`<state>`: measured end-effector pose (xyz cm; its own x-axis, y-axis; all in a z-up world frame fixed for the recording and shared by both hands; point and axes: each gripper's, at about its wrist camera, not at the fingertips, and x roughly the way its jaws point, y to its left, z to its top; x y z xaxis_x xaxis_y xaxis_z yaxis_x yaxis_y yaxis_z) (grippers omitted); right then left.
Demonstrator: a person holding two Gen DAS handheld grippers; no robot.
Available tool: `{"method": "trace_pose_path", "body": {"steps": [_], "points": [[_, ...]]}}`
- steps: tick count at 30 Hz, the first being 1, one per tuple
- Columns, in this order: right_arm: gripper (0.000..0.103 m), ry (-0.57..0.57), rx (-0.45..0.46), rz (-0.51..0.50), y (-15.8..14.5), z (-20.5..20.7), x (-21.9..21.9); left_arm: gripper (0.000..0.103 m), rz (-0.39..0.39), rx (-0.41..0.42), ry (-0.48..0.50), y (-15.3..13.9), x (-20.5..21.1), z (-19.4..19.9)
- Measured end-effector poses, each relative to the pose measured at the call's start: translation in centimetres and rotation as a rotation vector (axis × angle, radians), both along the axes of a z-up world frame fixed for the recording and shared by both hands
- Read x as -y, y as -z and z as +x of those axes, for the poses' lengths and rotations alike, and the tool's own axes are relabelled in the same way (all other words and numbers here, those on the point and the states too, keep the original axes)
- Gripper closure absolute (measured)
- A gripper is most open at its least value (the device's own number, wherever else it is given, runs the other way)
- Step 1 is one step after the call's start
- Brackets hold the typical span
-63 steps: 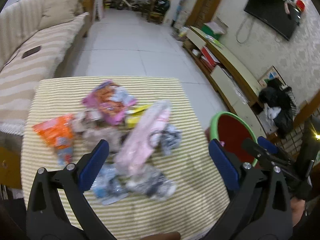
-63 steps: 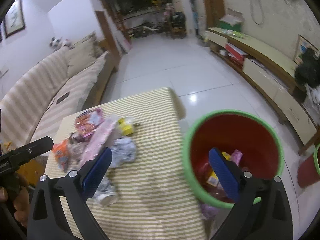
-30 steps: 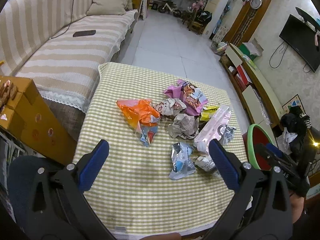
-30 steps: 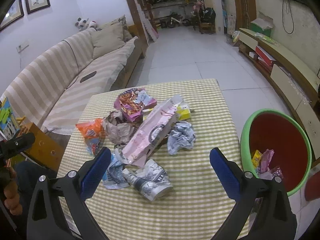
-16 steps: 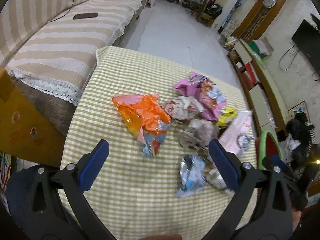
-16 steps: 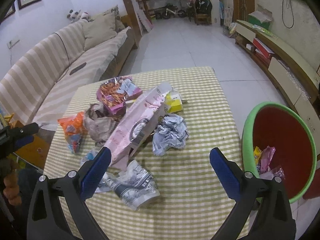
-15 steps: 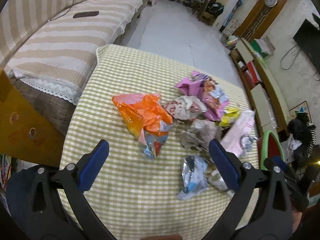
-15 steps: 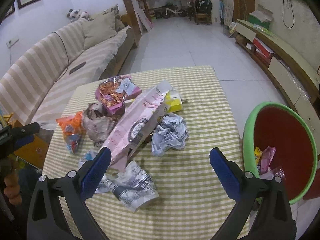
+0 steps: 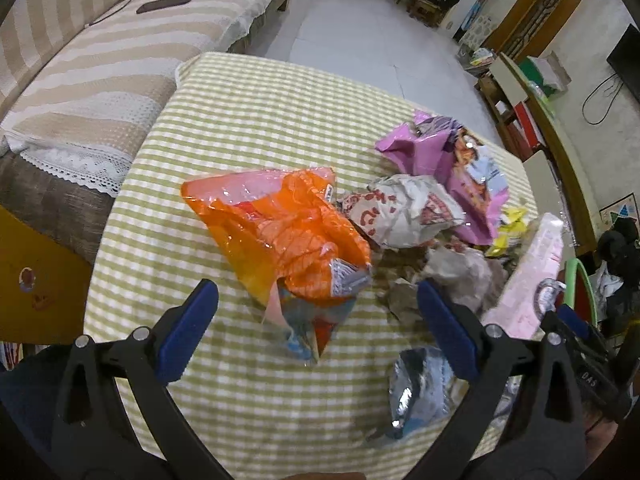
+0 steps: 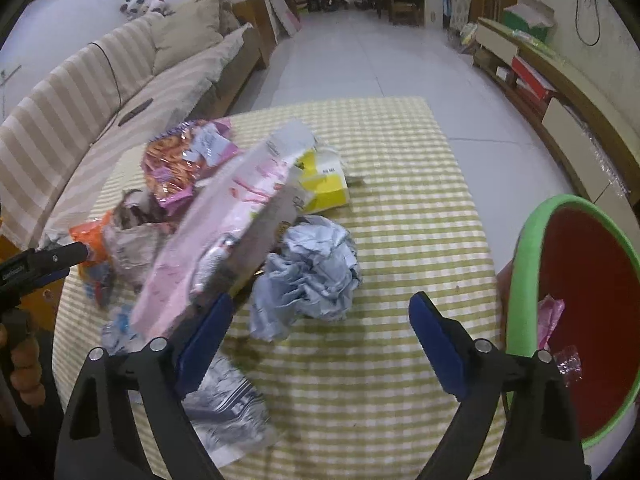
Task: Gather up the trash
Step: 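Grasp the orange chip bag with left tool while right tool grasps crumpled foil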
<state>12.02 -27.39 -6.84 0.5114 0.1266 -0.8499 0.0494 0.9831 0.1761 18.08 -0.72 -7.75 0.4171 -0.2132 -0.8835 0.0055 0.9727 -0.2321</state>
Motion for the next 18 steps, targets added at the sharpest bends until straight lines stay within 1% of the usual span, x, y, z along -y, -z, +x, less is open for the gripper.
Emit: {"method": "trace_pose_path", "body": {"steps": [1, 4, 5, 6, 7, 8, 10, 12, 13, 15, 18], "points": [[0.018, -0.007, -0.003, 0.000, 0.3, 0.3, 0.0, 0.005, 0.004, -0.001, -0.002, 0.2, 0.0, 0.2], [0.028, -0.033, -0.018, 0.004, 1.0, 1.2, -0.2, 0.006, 0.011, -0.012, -0.007, 0.9, -0.1, 0.8], [0.035, -0.041, -0.025, 0.009, 1.2, 1.5, -0.4, 0.006, 0.013, -0.018, -0.008, 1.1, -0.2, 1.0], [0.043, -0.048, -0.032, 0.009, 1.3, 1.8, -0.5, 0.010, 0.015, -0.021, -0.009, 1.3, -0.2, 1.1], [0.043, -0.051, -0.033, -0.001, 1.4, 2.0, -0.6, 0.014, 0.020, -0.026, -0.011, 1.5, -0.3, 1.2], [0.044, -0.053, -0.030, -0.005, 1.4, 2.0, -0.6, 0.016, 0.023, -0.029, -0.011, 1.7, -0.2, 1.3], [0.048, -0.056, -0.026, -0.015, 1.4, 2.0, -0.7, 0.022, 0.031, -0.034, -0.010, 1.9, -0.3, 1.3], [0.052, -0.053, -0.026, -0.015, 1.4, 2.0, -0.6, 0.026, 0.042, -0.039, -0.004, 2.1, -0.3, 1.3], [0.053, -0.049, -0.024, -0.015, 1.3, 1.9, -0.5, 0.031, 0.044, -0.033, 0.000, 2.0, -0.2, 1.1], [0.058, -0.046, -0.017, -0.015, 1.1, 1.7, -0.4, 0.035, 0.038, -0.023, 0.002, 1.7, -0.3, 1.0], [0.061, -0.038, -0.004, -0.010, 0.6, 1.3, -0.1, 0.037, 0.031, -0.005, -0.002, 1.0, -0.6, 0.5]]}}
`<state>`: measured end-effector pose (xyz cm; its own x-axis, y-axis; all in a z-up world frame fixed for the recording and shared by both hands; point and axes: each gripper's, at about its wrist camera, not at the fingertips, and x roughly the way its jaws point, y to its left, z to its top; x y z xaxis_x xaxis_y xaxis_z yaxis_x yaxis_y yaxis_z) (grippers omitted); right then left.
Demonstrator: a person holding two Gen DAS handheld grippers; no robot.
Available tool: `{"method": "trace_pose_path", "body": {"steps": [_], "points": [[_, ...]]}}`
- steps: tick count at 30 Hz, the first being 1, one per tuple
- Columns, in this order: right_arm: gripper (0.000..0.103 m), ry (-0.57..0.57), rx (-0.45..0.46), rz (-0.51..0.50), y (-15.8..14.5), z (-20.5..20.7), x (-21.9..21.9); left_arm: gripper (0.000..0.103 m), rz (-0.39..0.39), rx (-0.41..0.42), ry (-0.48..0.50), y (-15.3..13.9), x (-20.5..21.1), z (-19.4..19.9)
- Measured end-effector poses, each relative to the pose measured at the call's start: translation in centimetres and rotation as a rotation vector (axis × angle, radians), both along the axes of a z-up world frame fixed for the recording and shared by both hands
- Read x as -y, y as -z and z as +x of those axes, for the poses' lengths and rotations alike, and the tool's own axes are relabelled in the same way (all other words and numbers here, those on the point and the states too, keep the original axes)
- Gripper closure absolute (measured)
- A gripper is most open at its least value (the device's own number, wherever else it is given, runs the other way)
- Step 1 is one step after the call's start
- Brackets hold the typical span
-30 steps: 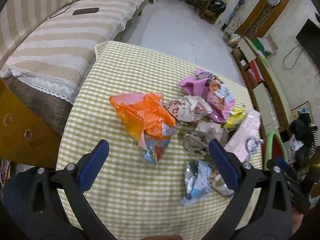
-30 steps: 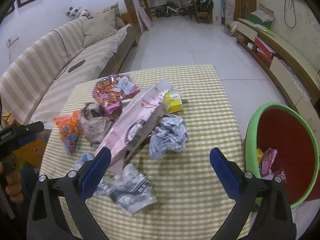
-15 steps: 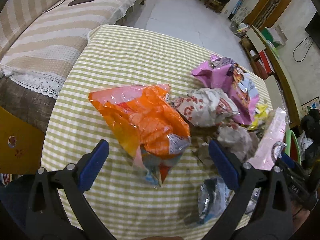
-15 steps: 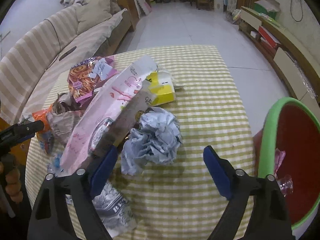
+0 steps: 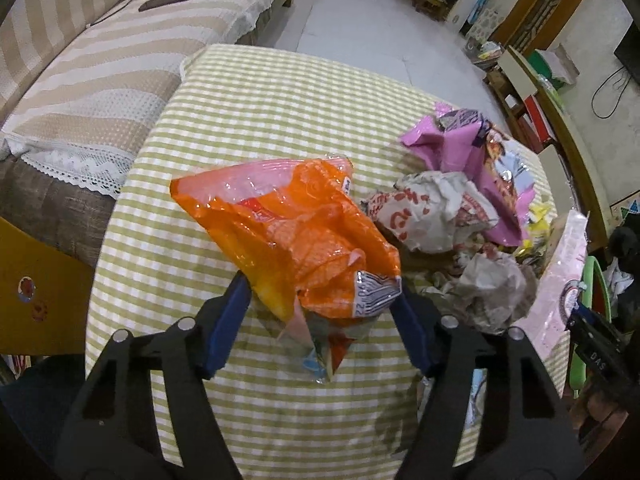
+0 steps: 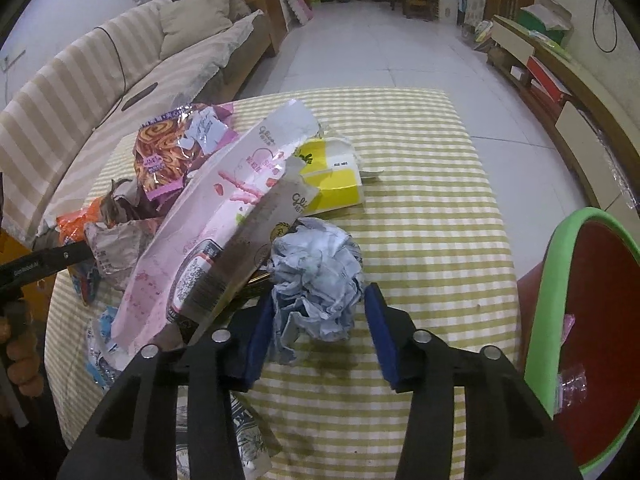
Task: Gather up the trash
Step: 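Grasp the orange chip bag with left tool while right tool grasps crumpled foil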
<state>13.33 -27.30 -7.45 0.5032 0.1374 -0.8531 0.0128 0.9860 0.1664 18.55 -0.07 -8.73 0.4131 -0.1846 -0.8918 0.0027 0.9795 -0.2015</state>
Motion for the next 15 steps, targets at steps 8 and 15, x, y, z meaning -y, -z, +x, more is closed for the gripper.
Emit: {"method": "trace_pose_path", "body": {"steps": [8, 15], "points": [[0.062, 0.019, 0.040, 0.004, -2.4, -2.1, 0.6, 0.038, 0.008, 0.053, -0.015, -2.7, -1.1, -2.2], [0.062, 0.031, 0.088, 0.016, -5.2, -4.8, -0.1, 0.038, -0.013, 0.104, -0.009, -5.3, -1.5, -4.8]]}}
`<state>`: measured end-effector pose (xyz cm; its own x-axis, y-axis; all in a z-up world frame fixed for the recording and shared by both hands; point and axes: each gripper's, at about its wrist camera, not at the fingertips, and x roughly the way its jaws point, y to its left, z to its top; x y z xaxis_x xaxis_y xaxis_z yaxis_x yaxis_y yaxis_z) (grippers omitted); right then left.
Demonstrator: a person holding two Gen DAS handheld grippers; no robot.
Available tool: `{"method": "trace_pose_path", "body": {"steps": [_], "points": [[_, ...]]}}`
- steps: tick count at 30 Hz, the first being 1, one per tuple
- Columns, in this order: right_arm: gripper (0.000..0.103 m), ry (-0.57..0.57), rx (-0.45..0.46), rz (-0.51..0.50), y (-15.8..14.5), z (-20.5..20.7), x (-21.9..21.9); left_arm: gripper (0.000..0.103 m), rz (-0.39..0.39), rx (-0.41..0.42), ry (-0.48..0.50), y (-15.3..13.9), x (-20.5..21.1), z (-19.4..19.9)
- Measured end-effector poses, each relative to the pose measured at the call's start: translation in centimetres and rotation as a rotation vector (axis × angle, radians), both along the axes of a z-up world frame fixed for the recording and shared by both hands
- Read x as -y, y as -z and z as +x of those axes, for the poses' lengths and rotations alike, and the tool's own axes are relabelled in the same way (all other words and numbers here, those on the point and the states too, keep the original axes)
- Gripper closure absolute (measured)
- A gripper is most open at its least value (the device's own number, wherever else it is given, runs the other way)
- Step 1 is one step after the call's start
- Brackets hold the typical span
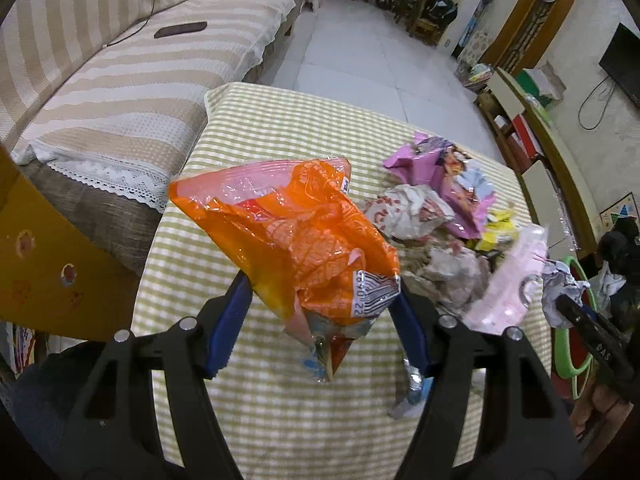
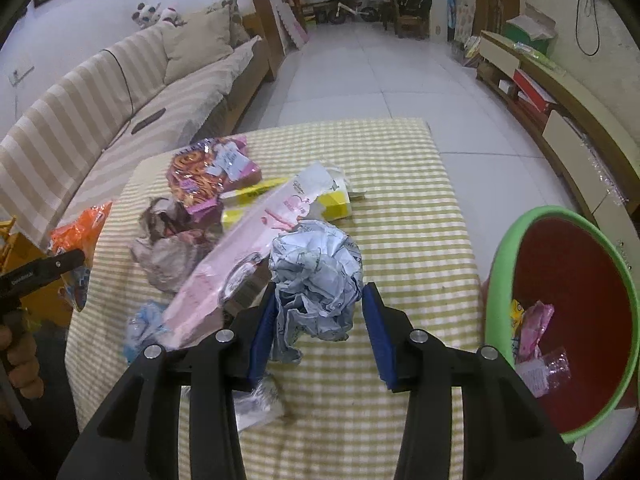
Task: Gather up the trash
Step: 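Grasp the orange chip bag with left tool while right tool grasps crumpled foil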
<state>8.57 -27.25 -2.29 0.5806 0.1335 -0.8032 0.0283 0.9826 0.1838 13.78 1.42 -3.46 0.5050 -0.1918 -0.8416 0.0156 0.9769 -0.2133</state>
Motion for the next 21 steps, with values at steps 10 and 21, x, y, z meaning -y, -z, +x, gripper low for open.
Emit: {"method": "trace_pose_path", "body": {"steps": [10, 21], "points": [[0.062, -0.019, 0.082, -0.004, -3.9, -3.5, -2.0, 0.038, -0.048, 0.062, 0.060, -3.2, 0.8, -3.0], [0.062, -0.009, 0.143, 0.021, -6.1, -5.2, -1.4, 0.038, -0.068, 0.111, 0.133, -6.0, 3.6, -4.6]]}}
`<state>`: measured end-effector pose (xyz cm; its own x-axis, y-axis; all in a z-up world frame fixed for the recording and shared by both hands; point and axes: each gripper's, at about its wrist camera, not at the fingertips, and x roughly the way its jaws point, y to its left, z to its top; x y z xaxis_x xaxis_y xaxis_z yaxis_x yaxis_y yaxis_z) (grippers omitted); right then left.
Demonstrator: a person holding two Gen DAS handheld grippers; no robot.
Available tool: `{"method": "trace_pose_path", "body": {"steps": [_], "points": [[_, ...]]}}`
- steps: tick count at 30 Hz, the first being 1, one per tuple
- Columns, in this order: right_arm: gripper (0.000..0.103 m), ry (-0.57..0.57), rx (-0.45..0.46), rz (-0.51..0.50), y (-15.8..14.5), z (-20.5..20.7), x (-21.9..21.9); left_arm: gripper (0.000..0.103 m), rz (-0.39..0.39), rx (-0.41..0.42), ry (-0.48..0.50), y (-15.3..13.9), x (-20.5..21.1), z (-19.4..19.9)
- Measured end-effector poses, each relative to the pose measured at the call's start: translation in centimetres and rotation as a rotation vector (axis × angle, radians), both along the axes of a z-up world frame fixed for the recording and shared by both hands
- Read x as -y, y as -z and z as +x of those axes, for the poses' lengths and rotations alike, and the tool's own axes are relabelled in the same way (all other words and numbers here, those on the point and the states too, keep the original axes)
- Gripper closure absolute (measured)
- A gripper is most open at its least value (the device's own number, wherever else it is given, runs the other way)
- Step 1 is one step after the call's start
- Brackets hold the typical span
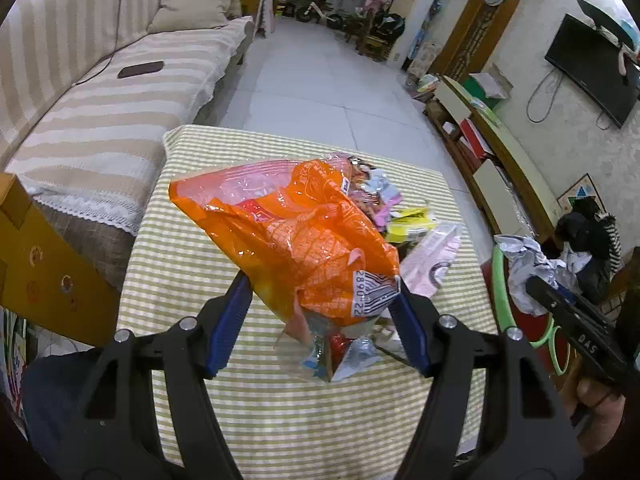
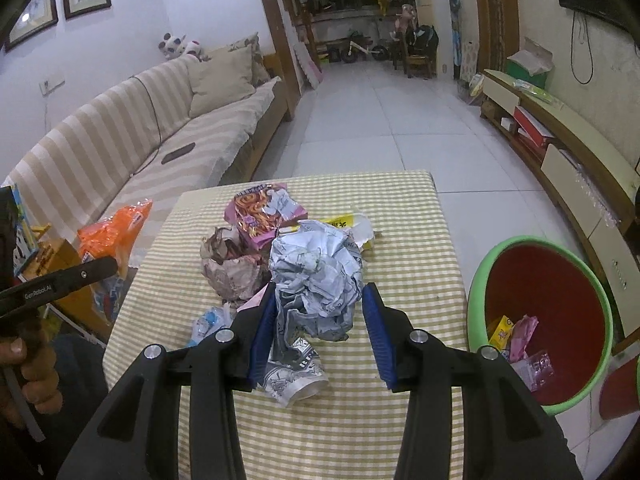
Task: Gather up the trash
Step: 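Grasp the orange chip bag with left tool while right tool grasps crumpled foil, then carry chip bag and foil to the red bin and open both tools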
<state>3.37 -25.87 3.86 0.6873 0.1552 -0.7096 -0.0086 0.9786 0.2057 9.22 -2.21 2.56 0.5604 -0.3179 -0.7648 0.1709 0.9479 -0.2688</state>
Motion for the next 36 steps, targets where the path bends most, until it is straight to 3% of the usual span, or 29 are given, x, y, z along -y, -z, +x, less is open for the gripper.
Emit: {"method": "trace_pose_path", "body": {"steps": [14, 25, 36], "points": [[0.062, 0.139, 0.046, 0.033, -1.4, -3.1, 6.4, 0.038, -0.013, 0.019, 0.180, -1.7, 7.8, 0.0], [0.062, 0.308, 0.074, 0.023, -1.6, -6.0, 13.8, 0.038, -0.004, 0.046, 0.381, -3.3, 17.7, 0.1], [0.061, 0.431, 0.055, 0.056, -0.2, -7.4, 21.1, 0.038, -0.063, -0.007, 0.546, -2.8, 27.6, 0.7]]}}
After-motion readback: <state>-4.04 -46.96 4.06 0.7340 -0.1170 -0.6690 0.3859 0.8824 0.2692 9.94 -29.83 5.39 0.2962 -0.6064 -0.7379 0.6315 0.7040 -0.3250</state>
